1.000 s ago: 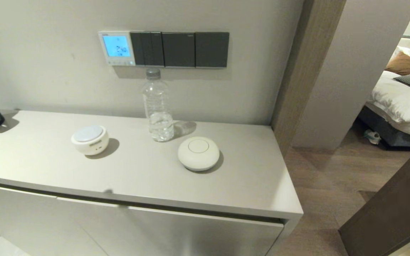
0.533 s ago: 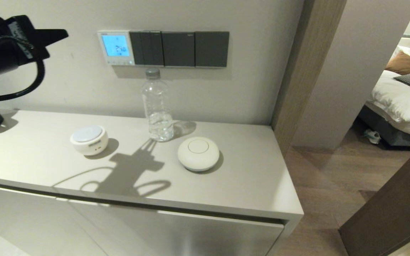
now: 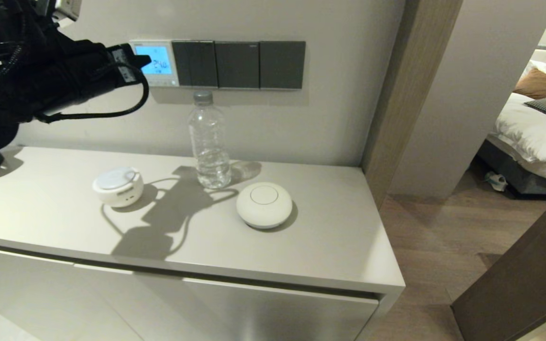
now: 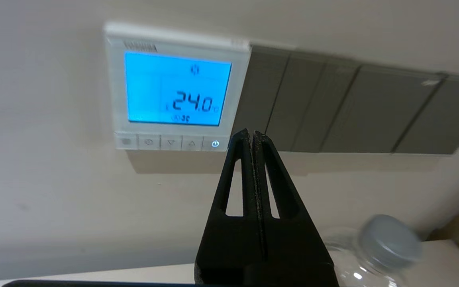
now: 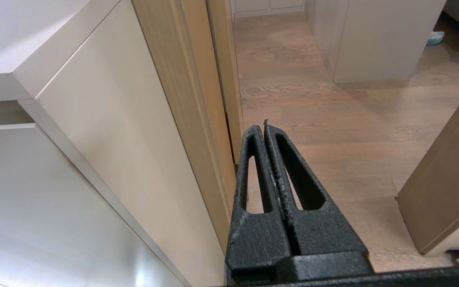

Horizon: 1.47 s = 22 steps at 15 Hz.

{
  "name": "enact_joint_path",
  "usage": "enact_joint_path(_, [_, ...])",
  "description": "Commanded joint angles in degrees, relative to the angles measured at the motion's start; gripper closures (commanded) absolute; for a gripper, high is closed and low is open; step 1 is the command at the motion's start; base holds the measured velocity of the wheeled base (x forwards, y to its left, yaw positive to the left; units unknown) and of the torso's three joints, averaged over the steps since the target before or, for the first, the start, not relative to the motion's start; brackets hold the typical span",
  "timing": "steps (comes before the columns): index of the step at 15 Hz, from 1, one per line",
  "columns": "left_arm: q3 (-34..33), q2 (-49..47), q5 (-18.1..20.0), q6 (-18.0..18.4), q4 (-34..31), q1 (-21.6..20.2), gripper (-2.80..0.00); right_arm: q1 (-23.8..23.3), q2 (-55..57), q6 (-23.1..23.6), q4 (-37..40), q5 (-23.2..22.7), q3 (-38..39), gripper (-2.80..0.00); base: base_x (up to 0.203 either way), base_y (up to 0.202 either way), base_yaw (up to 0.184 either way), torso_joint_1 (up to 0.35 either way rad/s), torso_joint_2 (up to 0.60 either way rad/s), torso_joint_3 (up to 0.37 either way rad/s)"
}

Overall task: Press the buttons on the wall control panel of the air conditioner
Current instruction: Turn off the central air conditioner

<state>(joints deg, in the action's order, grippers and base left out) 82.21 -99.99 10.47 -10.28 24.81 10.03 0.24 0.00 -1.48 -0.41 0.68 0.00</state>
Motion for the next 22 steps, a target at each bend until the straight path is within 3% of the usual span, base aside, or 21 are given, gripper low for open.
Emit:
enact_joint_path(1, [1.6, -4.4, 0.0, -0.1, 0.2, 0.6, 0.00, 0.0, 0.0, 0.0, 0.0, 0.0, 0.2, 0.00, 0.000, 0.000, 0.000, 0.000, 0.00, 0.000])
enact_joint_path(22, [4.6, -9.5, -0.7, 0.0, 1.0, 1.1, 0.00, 0.0, 0.0, 0.0, 0.0, 0.0, 0.2, 0.00, 0.000, 0.000, 0.000, 0.000, 0.00, 0.000])
